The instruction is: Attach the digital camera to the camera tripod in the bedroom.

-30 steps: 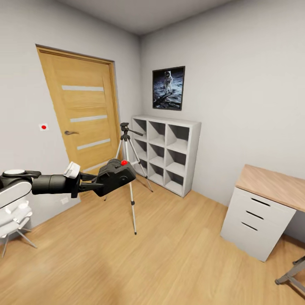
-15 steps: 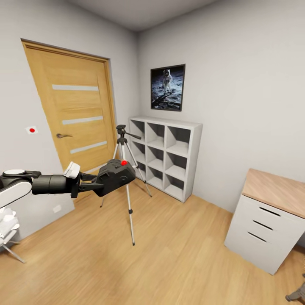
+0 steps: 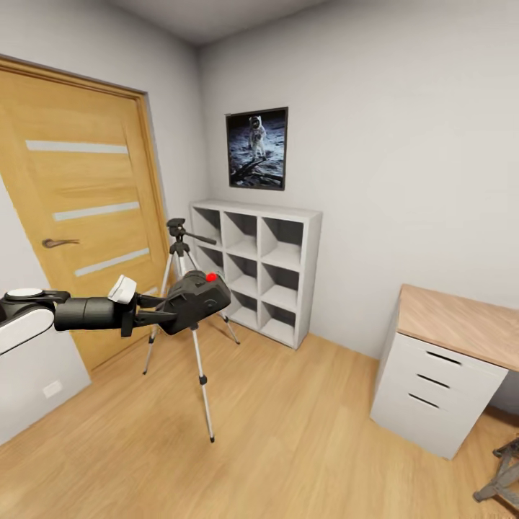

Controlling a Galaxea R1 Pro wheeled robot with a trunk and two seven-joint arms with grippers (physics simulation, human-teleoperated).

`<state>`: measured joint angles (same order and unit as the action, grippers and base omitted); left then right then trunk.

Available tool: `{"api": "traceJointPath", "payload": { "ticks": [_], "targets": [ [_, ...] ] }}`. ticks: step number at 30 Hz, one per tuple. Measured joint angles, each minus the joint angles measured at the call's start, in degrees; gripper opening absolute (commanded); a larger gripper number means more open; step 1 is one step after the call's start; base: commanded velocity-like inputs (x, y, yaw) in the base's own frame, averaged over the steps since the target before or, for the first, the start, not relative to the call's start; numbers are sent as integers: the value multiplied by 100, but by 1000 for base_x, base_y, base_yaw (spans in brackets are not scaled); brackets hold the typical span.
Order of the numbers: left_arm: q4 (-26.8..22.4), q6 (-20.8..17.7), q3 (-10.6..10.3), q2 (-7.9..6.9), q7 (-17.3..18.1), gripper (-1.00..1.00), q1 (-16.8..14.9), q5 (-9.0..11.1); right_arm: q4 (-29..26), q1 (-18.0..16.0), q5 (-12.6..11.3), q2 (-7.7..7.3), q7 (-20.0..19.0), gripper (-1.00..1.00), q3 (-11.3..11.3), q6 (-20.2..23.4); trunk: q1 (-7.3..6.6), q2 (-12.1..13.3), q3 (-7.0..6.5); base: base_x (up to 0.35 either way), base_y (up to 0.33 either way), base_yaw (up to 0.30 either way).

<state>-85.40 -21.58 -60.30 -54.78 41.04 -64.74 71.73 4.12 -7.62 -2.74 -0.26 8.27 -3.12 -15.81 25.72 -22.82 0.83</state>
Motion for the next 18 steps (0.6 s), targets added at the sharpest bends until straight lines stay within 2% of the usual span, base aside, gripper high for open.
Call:
{"api": "traceJointPath", "payload": {
  "ticks": [8, 18],
  "targets": [
    [-2, 2, -1, 0, 5, -100, 0, 0, 0, 0, -3, 0, -1, 100, 0, 0, 2, 1, 0, 218, 249, -273],
    [-5, 3, 8, -2, 5, -100, 0, 1, 1, -2, -2, 0, -1, 100, -2, 0, 3, 1, 0, 29, 310, -39]
  ]
}}
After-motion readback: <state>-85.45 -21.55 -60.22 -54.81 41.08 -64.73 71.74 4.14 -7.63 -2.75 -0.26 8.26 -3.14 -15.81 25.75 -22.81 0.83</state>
